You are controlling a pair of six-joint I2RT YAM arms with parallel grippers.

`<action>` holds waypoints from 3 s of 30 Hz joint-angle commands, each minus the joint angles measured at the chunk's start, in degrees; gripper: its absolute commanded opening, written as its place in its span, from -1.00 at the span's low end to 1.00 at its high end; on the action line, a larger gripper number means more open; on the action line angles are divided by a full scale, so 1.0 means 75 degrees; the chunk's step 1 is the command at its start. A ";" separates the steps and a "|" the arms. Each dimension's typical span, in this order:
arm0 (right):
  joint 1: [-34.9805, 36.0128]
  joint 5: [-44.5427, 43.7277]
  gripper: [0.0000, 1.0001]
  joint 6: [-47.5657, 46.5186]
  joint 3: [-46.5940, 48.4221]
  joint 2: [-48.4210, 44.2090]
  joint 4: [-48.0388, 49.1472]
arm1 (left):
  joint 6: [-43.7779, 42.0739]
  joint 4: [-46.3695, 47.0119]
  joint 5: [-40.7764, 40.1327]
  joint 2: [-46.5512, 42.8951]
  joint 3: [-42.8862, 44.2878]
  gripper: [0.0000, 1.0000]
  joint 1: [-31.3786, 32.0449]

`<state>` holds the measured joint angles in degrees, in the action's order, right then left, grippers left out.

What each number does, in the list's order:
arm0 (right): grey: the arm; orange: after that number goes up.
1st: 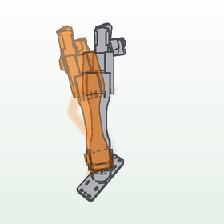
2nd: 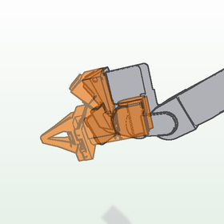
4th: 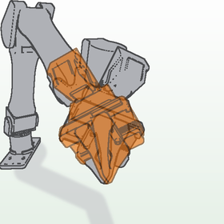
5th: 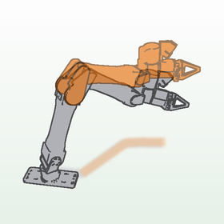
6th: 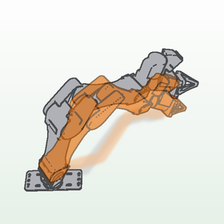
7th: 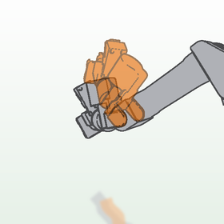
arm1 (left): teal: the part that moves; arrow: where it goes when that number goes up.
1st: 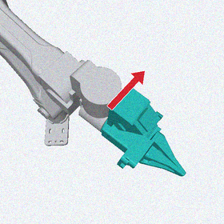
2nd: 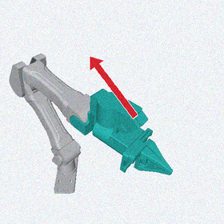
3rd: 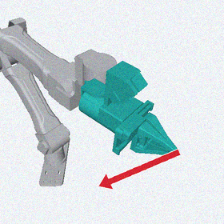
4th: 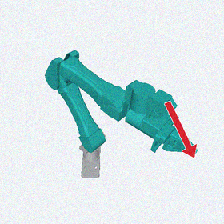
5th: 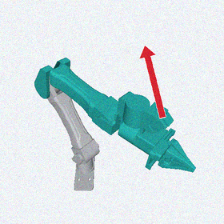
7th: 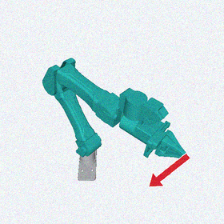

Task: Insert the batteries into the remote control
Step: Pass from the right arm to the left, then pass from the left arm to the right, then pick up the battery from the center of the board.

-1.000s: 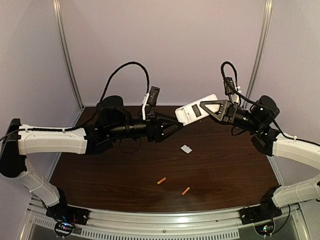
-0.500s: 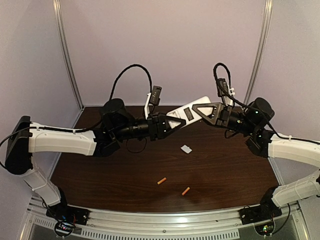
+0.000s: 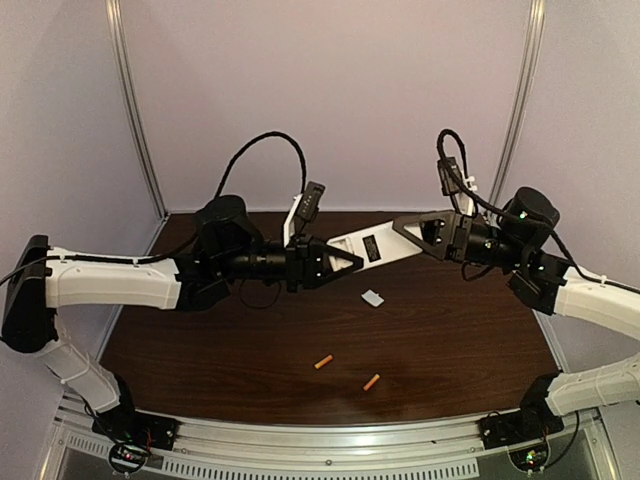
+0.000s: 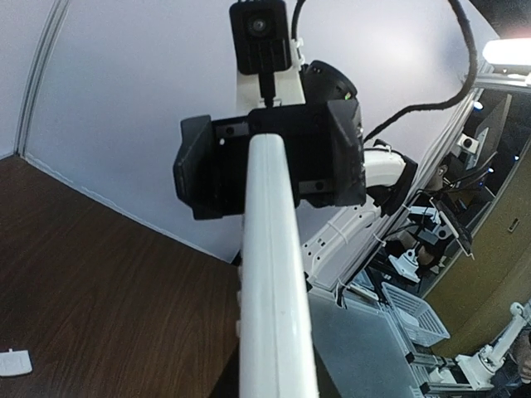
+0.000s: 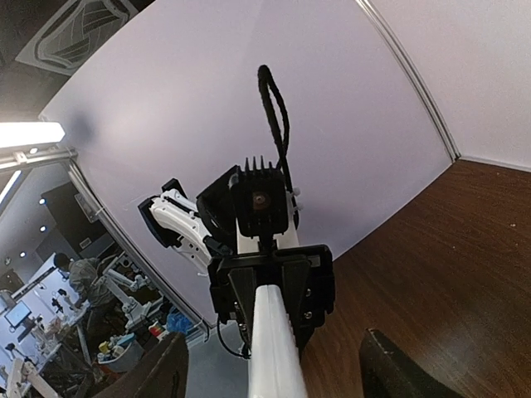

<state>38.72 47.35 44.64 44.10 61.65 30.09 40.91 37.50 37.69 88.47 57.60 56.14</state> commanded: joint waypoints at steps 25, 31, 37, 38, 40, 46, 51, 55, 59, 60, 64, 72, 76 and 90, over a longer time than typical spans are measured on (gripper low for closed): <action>0.0732 0.1245 0.23 -0.4504 0.1795 -0.0047 -0.8391 | -0.3674 -0.6538 0.2537 0.0249 0.1725 -1.00 -0.0069; 0.0949 0.1157 0.07 -0.4439 0.1702 0.0187 -0.8244 | -0.3666 -0.6502 0.2639 0.0416 0.1829 -1.00 -0.0064; 0.1207 0.1268 -0.07 -0.4107 0.1473 0.0359 -0.7661 | -0.3577 -0.6347 0.2761 0.0537 0.1868 -1.00 -0.0057; 0.1247 0.1287 -0.10 -0.4112 0.1493 0.0402 -0.7655 | -0.3579 -0.6347 0.2777 0.0558 0.1879 -1.00 -0.0057; 0.1331 0.1302 -0.19 -0.4130 0.1514 0.0478 -0.7670 | -0.3592 -0.6347 0.2733 0.0583 0.1881 -1.00 -0.0059; 0.1428 0.1315 -0.46 -0.4158 0.1492 0.0565 -0.7717 | -0.3638 -0.6339 0.2686 0.0613 0.1882 -1.00 -0.0062; 0.1464 0.1313 -0.54 -0.4160 0.1494 0.0616 -0.7756 | -0.3611 -0.6256 0.2706 0.0673 0.1875 -1.00 -0.0056; 0.1485 0.1334 -0.81 -0.4159 0.1480 0.0620 -0.7808 | -0.3662 -0.6219 0.2641 0.0614 0.1845 -1.00 -0.0056; 0.1480 0.1308 -1.00 -0.3948 0.1432 0.0456 -0.7571 | -0.3611 -0.6144 0.2108 0.0391 0.1659 -0.20 -0.0120; 0.1473 0.1295 -1.00 -0.3852 0.1392 0.0398 -0.7455 | -0.3542 -0.6079 0.2017 0.0300 0.1583 -0.04 -0.0181; 0.1417 0.1066 -1.00 -0.3470 0.1095 0.0126 -0.7005 | -0.3145 -0.5498 0.1451 -0.0361 0.1022 0.34 -0.0564; 0.0905 0.0136 -1.00 -0.2816 0.0261 -0.0524 -0.6062 | -0.2604 -0.5153 -0.2650 -0.2489 -0.0513 0.89 -0.0829; 0.0532 -0.0634 -1.00 -0.2617 -0.0037 -0.0587 -0.5951 | -0.3073 -0.5518 -0.3342 -0.2916 -0.0860 0.95 -0.0829; -0.1177 -0.1405 -1.00 -0.2010 -0.0919 -0.0713 -0.6256 | -0.4122 -0.9014 -0.4063 0.1059 0.1352 -0.10 0.0834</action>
<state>31.64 37.80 28.88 38.54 57.58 -16.58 11.66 -22.28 9.82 89.76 62.13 60.71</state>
